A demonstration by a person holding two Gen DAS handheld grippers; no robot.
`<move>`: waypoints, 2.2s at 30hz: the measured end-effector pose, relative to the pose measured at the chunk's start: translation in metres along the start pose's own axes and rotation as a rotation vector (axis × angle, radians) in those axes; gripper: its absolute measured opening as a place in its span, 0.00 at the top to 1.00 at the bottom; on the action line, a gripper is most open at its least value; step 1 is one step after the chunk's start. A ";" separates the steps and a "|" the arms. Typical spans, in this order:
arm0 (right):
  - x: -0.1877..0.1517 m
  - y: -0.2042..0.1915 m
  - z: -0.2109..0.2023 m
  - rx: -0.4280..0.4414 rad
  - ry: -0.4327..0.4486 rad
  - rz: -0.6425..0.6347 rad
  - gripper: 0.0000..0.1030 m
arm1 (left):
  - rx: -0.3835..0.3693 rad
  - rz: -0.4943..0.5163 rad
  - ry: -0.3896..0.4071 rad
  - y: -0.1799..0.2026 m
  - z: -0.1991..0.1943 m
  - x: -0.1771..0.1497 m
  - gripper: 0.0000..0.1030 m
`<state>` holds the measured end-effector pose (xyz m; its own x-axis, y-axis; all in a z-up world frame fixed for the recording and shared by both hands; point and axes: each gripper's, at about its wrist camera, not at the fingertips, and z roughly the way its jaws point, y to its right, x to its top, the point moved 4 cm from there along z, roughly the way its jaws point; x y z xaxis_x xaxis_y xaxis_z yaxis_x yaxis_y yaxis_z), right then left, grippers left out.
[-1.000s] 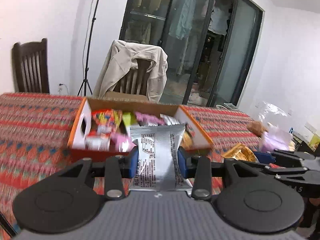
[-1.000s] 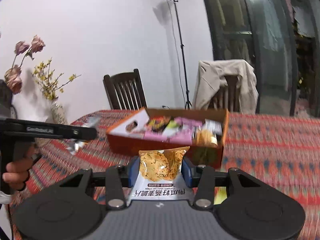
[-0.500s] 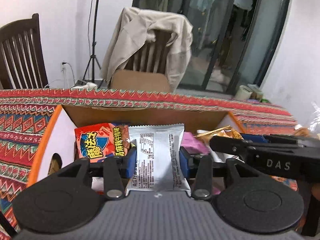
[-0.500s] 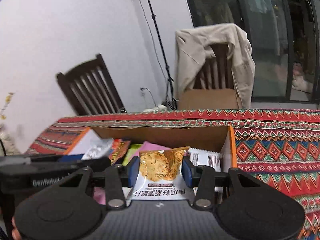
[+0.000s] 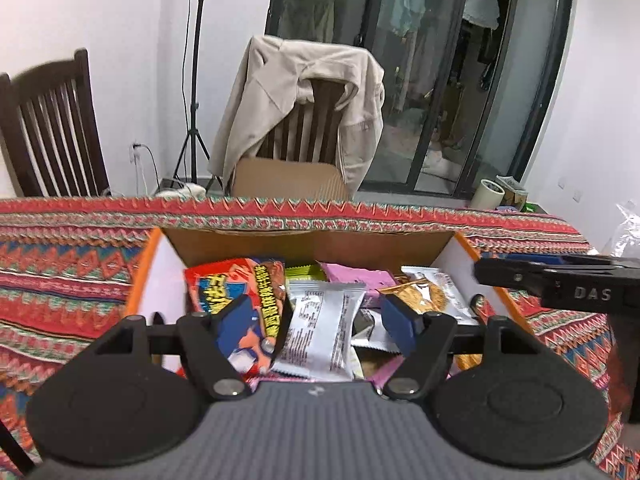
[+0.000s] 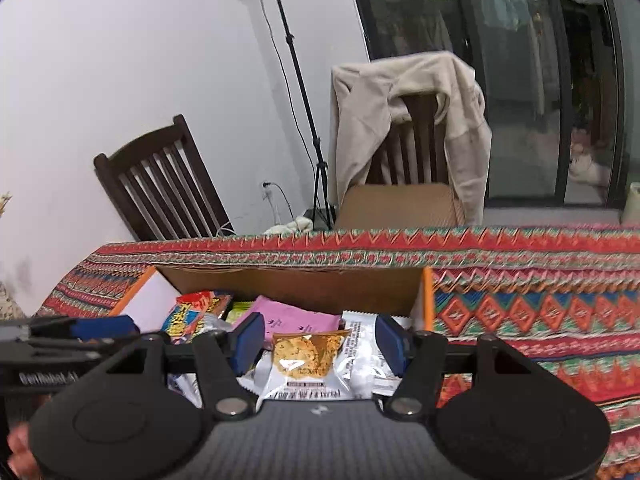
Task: Organize snacks
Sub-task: 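Open both tools to drop the wrapper and cracker packet into the box, then move both tools back toward the last green bar and white wrapper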
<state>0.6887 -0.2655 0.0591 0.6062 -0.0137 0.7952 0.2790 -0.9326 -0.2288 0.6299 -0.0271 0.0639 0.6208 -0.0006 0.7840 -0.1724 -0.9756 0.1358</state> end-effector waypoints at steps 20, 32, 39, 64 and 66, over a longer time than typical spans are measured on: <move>-0.127 -0.052 -0.275 -0.018 0.197 -0.228 0.12 | -0.016 0.042 0.210 0.035 -0.261 -0.161 0.05; -0.305 -0.051 -0.322 -0.037 0.098 -0.047 0.06 | 0.137 -0.031 0.013 0.045 -0.291 -0.307 0.03; -0.351 -0.036 -0.321 -0.081 0.064 -0.002 0.06 | 0.150 0.032 -0.005 0.066 -0.284 -0.314 0.03; -0.327 -0.002 -0.304 -0.060 0.073 0.071 0.06 | -0.003 0.097 -0.044 0.161 -0.087 -0.226 0.50; -0.318 -0.001 -0.291 -0.057 0.065 0.062 0.06 | -0.019 0.158 -0.039 0.166 -0.087 -0.226 0.67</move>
<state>0.2790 -0.3655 -0.0299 0.5711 -0.0937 0.8155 0.1983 -0.9483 -0.2478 0.3949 -0.1694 -0.0381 0.6139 -0.1628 0.7724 -0.2850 -0.9582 0.0245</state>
